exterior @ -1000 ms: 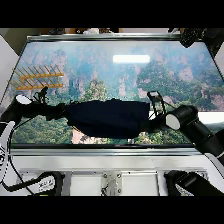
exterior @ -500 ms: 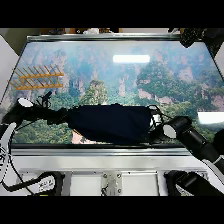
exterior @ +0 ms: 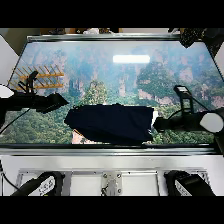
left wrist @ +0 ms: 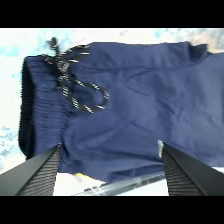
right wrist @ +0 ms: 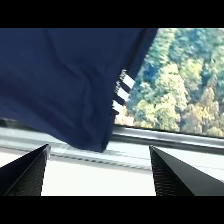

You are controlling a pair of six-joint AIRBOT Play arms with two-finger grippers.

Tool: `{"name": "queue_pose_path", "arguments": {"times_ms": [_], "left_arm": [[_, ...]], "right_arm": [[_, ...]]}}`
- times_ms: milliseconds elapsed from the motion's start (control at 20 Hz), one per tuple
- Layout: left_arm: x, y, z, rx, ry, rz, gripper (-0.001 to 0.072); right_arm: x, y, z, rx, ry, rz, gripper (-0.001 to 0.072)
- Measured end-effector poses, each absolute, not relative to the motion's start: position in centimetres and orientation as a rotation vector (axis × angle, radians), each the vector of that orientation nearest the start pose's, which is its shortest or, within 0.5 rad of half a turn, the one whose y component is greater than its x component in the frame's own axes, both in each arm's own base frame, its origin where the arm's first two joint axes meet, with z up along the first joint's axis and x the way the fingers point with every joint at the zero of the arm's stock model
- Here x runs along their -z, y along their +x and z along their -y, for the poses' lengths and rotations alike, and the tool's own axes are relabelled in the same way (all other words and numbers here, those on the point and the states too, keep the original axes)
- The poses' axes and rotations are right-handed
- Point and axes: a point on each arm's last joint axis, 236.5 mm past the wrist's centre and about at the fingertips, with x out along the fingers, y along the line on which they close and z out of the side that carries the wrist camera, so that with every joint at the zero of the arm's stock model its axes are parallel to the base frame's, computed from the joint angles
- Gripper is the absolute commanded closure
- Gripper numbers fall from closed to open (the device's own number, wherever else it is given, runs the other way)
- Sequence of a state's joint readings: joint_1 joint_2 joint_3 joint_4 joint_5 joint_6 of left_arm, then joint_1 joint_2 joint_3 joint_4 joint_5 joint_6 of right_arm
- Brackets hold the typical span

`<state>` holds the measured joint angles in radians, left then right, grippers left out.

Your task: Fold the clothes and pants, and hang the long-sleeved shirts on hangers.

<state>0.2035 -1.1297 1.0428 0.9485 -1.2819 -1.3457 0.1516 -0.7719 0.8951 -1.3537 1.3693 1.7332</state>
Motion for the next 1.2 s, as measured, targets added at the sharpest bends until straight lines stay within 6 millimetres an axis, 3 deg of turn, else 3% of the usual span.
{"name": "queue_pose_path", "arguments": {"times_ms": [100, 350, 550, 850, 1150, 1200], "left_arm": [[-6.0, 33.4, 7.8, 0.356, -0.479, -1.180, 0.0691], [-4.5, 30.5, 12.2, 0.401, -0.452, -1.150, 0.0685], [-3.2, 28.7, 15.5, 0.452, -0.435, -1.163, 0.0685], [-2.6, 27.4, 18.0, 0.494, -0.423, -1.179, 0.0685], [-2.5, 27.0, 18.4, 0.497, -0.428, -1.190, 0.0685], [-2.5, 27.0, 18.5, 0.497, -0.430, -1.192, 0.0685]], "right_arm": [[-4.3, 24.7, -6.4, -0.147, 0.348, -1.316, -0.0008], [3.0, 25.2, -4.0, -0.122, 0.759, -1.397, -0.0008], [6.9, 25.8, -5.7, -0.191, 0.958, -1.449, -0.0008], [10.1, 26.3, -11.2, -0.302, 1.008, -1.526, -0.0008], [10.4, 28.2, -15.9, -0.355, 1.037, -1.472, -0.0002], [10.4, 28.4, -16.4, -0.364, 1.032, -1.459, 0.0138]]}}
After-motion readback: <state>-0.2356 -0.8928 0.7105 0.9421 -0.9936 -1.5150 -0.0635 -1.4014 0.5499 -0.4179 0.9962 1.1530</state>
